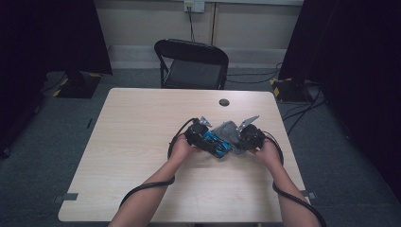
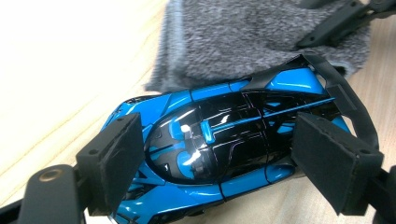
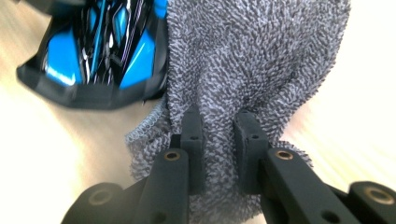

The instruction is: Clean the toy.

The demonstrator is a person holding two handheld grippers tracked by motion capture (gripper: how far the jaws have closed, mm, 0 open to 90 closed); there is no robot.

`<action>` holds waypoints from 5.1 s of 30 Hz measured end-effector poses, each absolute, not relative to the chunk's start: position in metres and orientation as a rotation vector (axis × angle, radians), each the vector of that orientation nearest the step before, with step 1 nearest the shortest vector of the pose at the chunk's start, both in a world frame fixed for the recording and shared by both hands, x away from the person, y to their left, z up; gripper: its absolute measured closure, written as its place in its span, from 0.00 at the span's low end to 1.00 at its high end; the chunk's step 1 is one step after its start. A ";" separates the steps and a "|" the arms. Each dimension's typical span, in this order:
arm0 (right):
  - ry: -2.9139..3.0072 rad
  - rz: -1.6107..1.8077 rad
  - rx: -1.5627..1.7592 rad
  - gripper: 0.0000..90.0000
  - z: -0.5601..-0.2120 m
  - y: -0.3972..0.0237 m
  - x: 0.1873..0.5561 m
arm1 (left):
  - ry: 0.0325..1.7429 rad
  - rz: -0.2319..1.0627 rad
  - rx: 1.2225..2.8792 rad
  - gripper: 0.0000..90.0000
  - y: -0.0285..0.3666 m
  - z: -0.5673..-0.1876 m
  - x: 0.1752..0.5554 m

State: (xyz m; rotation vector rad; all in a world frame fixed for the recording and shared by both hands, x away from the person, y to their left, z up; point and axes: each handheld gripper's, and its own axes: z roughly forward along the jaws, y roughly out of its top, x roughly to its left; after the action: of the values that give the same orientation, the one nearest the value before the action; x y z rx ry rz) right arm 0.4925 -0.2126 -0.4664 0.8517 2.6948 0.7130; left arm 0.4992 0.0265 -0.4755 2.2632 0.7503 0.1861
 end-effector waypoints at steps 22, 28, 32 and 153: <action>2.707 0.726 0.928 0.85 -0.461 -0.254 0.447 | 0.768 0.198 2.258 0.19 0.027 -0.476 0.497; 2.691 0.757 0.953 0.85 -0.458 -0.268 0.433 | 0.780 0.199 2.258 0.20 0.027 -0.475 0.496; 2.633 0.819 1.001 0.86 -0.452 -0.278 0.429 | 0.781 0.200 2.261 0.20 0.026 -0.475 0.497; 2.711 0.808 0.907 0.85 -0.471 -0.260 0.456 | 0.823 0.212 2.242 0.21 0.025 -0.475 0.492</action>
State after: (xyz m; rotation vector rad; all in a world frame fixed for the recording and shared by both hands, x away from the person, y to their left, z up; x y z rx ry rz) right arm 0.4565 -0.2604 -0.4709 0.9066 2.7108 0.8084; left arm 0.4922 0.0252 -0.4751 2.2423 0.8228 0.2123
